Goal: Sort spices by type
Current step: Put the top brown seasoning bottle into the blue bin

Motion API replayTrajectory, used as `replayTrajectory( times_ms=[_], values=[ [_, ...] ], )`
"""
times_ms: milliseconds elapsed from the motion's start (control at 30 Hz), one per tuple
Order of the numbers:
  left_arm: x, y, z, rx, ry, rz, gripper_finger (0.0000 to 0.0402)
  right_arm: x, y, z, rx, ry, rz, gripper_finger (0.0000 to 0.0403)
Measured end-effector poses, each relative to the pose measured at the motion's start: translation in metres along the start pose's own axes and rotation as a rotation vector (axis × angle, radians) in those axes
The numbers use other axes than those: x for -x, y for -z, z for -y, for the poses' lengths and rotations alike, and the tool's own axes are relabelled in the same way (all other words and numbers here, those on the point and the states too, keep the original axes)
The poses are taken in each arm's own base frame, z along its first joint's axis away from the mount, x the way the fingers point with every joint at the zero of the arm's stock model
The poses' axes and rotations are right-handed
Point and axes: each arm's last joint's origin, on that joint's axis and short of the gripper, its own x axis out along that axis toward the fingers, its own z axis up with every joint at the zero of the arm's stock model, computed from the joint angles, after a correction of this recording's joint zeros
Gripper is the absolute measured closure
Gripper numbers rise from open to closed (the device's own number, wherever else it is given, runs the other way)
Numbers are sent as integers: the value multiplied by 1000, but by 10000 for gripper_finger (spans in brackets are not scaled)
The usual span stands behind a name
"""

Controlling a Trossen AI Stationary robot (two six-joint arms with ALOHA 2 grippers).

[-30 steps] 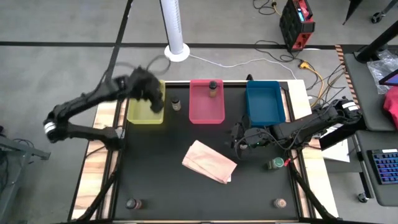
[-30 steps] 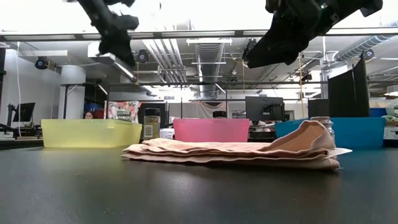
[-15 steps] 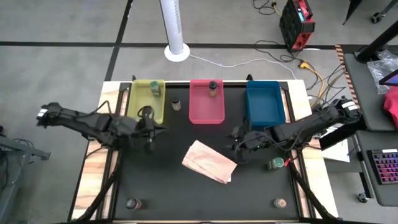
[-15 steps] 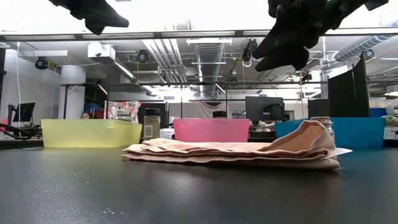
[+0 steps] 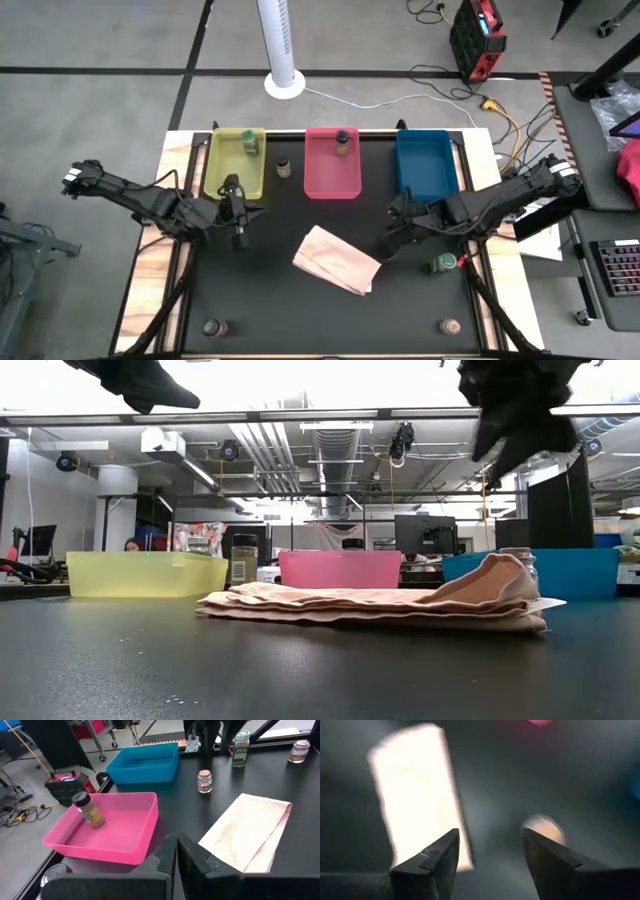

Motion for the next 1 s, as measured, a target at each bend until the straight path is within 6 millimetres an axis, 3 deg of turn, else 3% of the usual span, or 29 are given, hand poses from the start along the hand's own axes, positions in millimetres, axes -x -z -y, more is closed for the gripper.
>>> replayTrajectory(
  times_ms=[200,433,533,733,1000],
  values=[
    [0,0,-1,0,-38,3,402,11,4,21,-193,214,-163,197],
    [0,0,-2,-1,-88,6,402,-2,8,27,-259,217,-210,197],
    [0,0,-2,-2,-88,6,402,-4,5,25,-279,186,-196,197],
    [0,-1,-3,-26,-96,10,402,-28,-8,5,-232,159,-226,197],
    [0,-1,-3,-7,-124,16,402,-50,-27,-12,-162,424,-360,198]
  ],
)
